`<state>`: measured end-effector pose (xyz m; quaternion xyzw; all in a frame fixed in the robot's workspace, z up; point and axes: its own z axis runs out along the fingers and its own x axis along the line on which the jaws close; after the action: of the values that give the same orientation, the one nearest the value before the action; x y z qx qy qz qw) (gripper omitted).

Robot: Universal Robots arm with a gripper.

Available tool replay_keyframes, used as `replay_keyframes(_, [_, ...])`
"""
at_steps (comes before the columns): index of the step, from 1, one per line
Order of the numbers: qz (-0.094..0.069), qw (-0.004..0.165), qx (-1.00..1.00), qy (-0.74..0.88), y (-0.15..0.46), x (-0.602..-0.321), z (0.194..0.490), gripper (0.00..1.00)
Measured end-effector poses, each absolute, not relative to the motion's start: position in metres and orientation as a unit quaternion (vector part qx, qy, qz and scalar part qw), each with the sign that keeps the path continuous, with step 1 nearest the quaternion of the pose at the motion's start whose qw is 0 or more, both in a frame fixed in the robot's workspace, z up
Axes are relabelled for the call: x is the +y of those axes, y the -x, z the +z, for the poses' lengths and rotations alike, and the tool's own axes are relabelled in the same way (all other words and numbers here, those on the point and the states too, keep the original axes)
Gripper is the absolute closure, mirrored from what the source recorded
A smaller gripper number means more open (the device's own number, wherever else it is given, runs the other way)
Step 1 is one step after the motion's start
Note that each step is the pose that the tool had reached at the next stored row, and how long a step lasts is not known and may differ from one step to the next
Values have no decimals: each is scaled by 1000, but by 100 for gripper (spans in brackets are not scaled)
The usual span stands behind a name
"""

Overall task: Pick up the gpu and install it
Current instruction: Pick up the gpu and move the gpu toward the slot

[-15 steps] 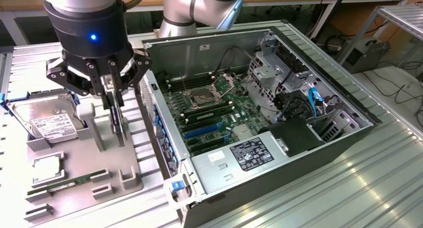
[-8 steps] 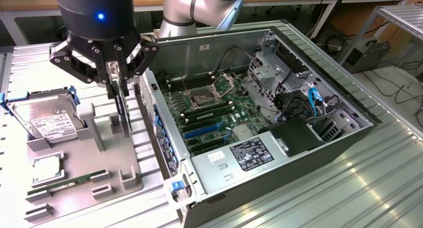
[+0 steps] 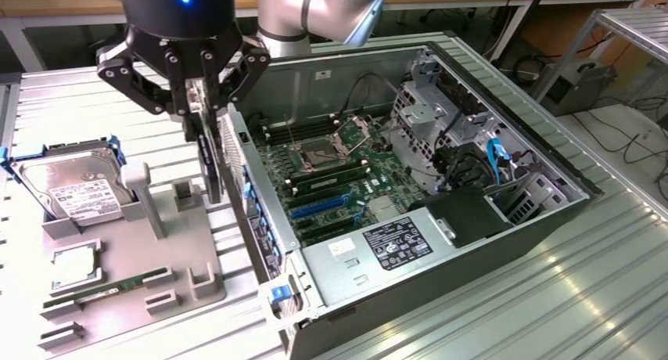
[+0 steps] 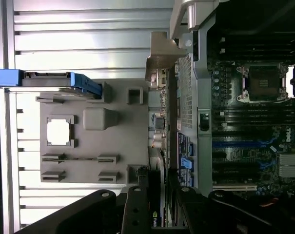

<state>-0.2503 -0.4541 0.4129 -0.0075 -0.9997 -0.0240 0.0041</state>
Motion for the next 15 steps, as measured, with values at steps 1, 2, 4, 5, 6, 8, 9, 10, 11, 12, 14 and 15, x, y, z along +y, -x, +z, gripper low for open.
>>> replay_keyframes(1, [-24, 4, -1000, 8, 247, -454, 414, 74])
replay_keyframes(2, [-24, 5, -1000, 8, 245, -454, 415, 74])
replay_keyframes(4, [-24, 5, -1000, 8, 241, -454, 416, 74])
replay_keyframes(5, [-24, 5, -1000, 8, 238, -454, 416, 74])
replay_keyframes(6, [-24, 5, -1000, 8, 236, -454, 416, 74])
replay_keyframes(8, [-25, 6, -1000, 8, 231, -454, 417, 74])
replay_keyframes(9, [-25, 6, -1000, 8, 228, -454, 417, 74])
replay_keyframes(10, [-25, 6, -1000, 8, 225, -454, 417, 74])
replay_keyframes(11, [-25, 7, -1000, 8, 222, -454, 418, 74])
replay_keyframes(12, [-25, 8, -1000, 8, 219, -454, 418, 74])
replay_keyframes(14, [-25, 9, -1000, 8, 213, -454, 419, 74])
replay_keyframes(15, [-25, 10, -1000, 8, 209, -454, 420, 74])
